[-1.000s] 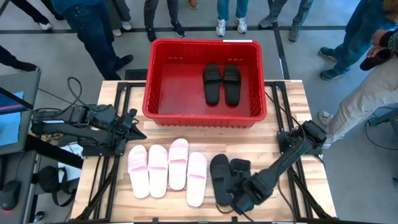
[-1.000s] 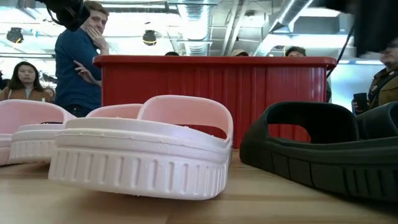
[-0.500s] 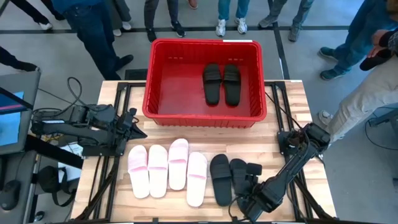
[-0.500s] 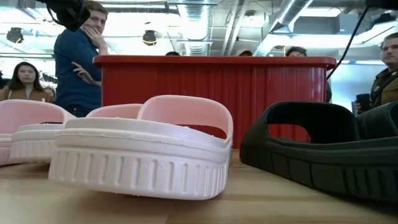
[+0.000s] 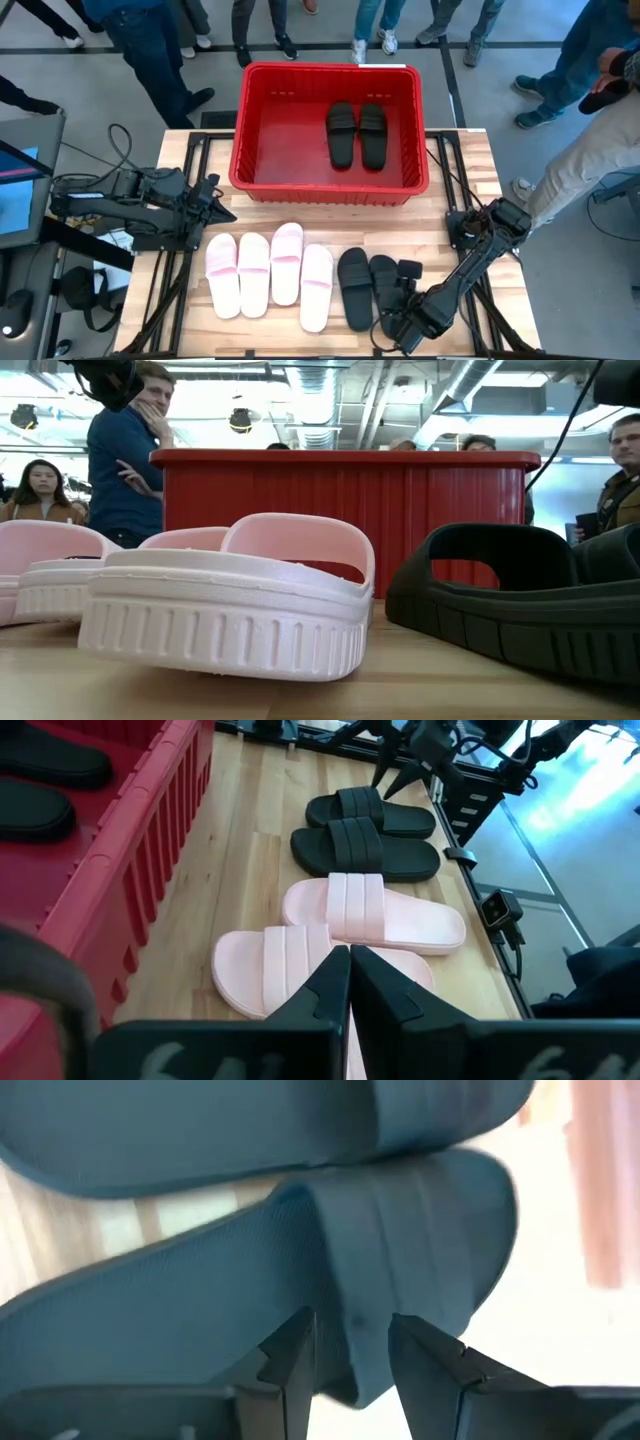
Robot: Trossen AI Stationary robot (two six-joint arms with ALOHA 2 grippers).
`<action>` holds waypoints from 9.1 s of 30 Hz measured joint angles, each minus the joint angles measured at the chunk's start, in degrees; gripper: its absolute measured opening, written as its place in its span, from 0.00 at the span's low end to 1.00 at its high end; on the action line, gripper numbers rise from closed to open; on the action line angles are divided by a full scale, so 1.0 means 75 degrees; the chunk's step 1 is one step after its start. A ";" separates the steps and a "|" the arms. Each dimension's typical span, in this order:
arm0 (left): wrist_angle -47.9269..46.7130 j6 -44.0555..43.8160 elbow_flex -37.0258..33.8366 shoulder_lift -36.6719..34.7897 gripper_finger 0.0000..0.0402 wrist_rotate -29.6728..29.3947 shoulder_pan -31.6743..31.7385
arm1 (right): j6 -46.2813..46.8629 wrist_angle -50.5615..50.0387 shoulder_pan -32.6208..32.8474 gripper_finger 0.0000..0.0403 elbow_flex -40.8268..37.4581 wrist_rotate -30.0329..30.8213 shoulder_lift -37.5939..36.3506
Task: Pick and place slides into bin
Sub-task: Put the black slide into the red container
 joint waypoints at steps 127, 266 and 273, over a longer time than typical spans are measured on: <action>0.0284 -0.0019 0.0000 0.0001 0.00 -0.0519 0.0000 | -0.3370 -0.3362 -0.2362 0.00 0.6633 0.2610 0.0079; 0.1217 -0.0541 -0.0003 0.0656 0.00 -0.2605 0.0001 | -1.3680 0.4252 -1.2554 0.00 0.0367 -0.0638 -0.0857; 0.1240 -0.0541 -0.0003 0.0662 0.00 -0.2602 0.0001 | -1.3744 0.3930 -1.2615 0.05 0.0370 -0.0567 -0.0857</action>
